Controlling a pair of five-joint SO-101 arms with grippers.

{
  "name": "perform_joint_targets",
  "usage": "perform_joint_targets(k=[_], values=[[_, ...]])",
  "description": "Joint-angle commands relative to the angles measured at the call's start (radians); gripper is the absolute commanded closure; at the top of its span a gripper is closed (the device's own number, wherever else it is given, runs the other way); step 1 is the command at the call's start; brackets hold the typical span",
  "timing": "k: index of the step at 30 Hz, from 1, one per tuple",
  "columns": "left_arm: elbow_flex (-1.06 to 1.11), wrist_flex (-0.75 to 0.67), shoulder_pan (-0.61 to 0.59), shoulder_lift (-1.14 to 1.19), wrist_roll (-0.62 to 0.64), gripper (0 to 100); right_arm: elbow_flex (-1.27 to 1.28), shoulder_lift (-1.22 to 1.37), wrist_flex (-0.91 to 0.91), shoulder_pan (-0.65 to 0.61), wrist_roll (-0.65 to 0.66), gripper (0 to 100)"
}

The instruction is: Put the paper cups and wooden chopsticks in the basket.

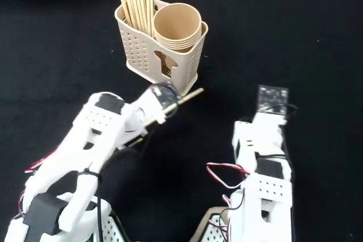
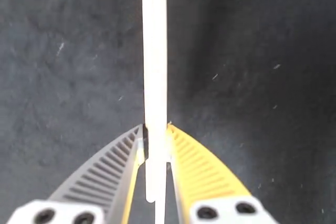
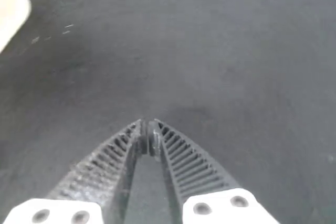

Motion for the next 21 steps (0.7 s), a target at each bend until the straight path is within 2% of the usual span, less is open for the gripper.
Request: perform_joint_targets(k=[1, 5, 10, 14, 17, 21], values=[[-0.022, 0.049, -0.047, -0.038, -0.025, 97, -0.033, -0.019, -0.026, 0.051, -0.075, 95.9], [-0.061, 0.163, -0.041, -0.117, -0.029, 97, -0.028, -0.019, -0.041, 0.038, -0.072, 95.9], [-0.114, 0.296, -0.010, -0.331, -0.028, 97, 0.007, -0.018, -0.109, 0.011, -0.072, 95.9], [-0.205, 0.319, -0.016, -0.532, -0.021, 97, 0.007, -0.018, -0.110, 0.011, -0.072, 95.9], [-0.266, 0.244, -0.018, -0.666, 0.044, 97, 0.007, -0.018, -0.110, 0.011, -0.072, 95.9], [-0.269, -0.029, -0.018, -0.753, 0.270, 97, 0.008, -0.018, -0.110, 0.006, -0.072, 95.9]])
